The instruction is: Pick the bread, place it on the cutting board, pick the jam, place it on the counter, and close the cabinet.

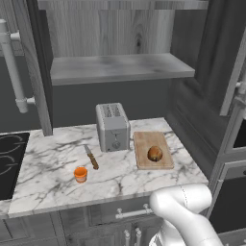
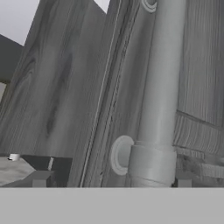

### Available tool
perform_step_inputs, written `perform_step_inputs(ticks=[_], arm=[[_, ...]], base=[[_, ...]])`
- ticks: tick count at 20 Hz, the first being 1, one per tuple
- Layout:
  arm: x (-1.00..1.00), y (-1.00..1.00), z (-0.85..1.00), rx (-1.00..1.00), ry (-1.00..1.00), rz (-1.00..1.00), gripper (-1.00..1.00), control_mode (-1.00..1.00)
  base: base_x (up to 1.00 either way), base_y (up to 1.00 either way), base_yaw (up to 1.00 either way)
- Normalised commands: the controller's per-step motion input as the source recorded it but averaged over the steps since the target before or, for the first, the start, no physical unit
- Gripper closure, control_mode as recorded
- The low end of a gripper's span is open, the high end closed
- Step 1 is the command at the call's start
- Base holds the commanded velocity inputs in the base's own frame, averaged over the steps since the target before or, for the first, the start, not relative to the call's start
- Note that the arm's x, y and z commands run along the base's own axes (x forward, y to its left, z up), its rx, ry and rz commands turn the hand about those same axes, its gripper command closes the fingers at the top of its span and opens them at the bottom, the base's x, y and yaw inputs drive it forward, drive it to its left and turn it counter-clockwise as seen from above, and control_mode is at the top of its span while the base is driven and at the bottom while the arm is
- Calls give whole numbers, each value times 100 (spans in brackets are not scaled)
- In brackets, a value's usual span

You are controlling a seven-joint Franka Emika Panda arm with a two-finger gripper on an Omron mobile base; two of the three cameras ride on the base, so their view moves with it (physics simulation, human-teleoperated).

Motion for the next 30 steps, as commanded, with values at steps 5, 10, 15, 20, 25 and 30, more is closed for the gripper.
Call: perform_step_inputs(ticks=[5, 10, 15, 20, 25, 30], arm=[[9, 32, 0, 0, -6, 0, -100, -100], [21, 36, 0, 0, -1, 0, -100, -100], [45, 36, 0, 0, 0, 0, -100, -100], [43, 42, 0, 0, 0, 0, -100, -100], [44, 42, 0, 0, 0, 0, -100, -100], [51, 36, 0, 0, 1, 0, -100, -100]], base=[[0, 0, 0], [0, 0, 0], [0, 0, 0], [0, 0, 0], [0, 0, 0], [0, 0, 0]])
